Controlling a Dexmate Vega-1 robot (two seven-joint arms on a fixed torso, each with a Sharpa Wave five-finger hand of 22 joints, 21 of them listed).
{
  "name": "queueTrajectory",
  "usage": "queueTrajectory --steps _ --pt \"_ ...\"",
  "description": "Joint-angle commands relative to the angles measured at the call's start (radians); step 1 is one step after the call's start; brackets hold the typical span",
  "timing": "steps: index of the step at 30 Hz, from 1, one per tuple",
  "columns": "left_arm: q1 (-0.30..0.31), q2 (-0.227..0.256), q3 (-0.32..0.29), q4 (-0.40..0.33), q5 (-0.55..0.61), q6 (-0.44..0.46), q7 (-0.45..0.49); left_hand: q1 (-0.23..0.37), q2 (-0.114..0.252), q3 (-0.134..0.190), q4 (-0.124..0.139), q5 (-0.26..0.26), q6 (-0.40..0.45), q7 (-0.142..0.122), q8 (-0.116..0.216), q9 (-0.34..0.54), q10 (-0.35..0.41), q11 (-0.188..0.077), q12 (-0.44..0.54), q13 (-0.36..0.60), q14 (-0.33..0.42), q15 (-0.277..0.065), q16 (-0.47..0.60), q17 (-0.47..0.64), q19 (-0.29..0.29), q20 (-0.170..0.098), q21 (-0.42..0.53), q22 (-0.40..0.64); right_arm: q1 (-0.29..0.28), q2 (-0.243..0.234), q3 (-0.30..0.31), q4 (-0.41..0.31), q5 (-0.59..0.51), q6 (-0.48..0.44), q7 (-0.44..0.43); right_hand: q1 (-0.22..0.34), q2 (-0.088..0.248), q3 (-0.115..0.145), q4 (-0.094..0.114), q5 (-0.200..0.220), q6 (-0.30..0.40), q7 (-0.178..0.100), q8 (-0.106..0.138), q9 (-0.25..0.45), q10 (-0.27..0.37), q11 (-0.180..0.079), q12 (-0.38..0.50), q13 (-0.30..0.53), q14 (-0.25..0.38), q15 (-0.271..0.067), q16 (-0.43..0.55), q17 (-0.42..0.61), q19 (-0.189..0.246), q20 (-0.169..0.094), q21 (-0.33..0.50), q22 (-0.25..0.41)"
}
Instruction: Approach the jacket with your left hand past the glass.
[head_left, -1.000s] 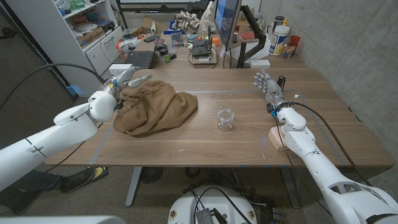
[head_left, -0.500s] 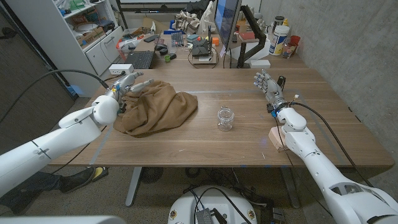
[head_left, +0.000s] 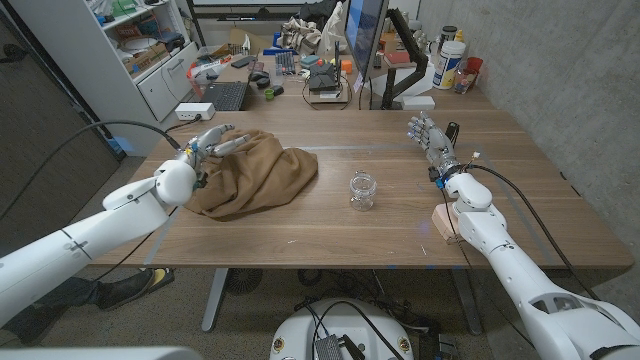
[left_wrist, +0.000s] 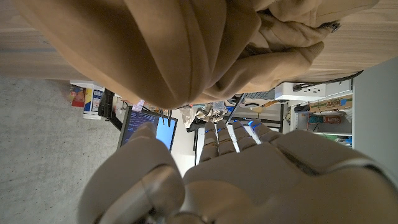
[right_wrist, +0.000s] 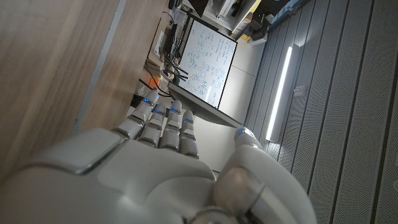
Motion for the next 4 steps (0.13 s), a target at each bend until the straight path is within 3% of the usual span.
queueTrajectory --steps 1,4 --pt "-0.018 -0.003 0.023 0.006 0.015 0.004 0.001 0.013 -0.001 0.002 -0.004 0.006 0.011 0.003 0.004 0.003 0.001 -0.007 -0.001 0.002 0.008 -0.003 0.005 0.004 -0.001 0.006 0.007 0.001 0.016 0.007 -0.002 0.022 -0.004 0.009 0.01 -0.008 0.003 -0.003 -0.001 0.005 0.006 -0.002 0.007 0.002 0.008 0.0 0.005 0.004 0.01 0.003 0.004 0.0 0.008 0.003 -0.006 0.003" --pt "-0.018 0.0 0.022 0.001 0.019 0.005 0.005 0.014 -0.001 0.001 -0.004 0.006 0.011 0.001 0.003 0.003 0.002 -0.005 -0.001 0.002 0.009 -0.002 0.006 0.004 -0.001 0.007 0.006 0.001 0.022 0.009 -0.001 0.033 -0.005 0.014 0.012 -0.008 0.003 -0.003 -0.001 0.005 0.007 -0.002 0.007 0.002 0.008 -0.001 0.005 0.004 0.01 0.003 0.004 0.0 0.008 0.003 -0.006 0.003"
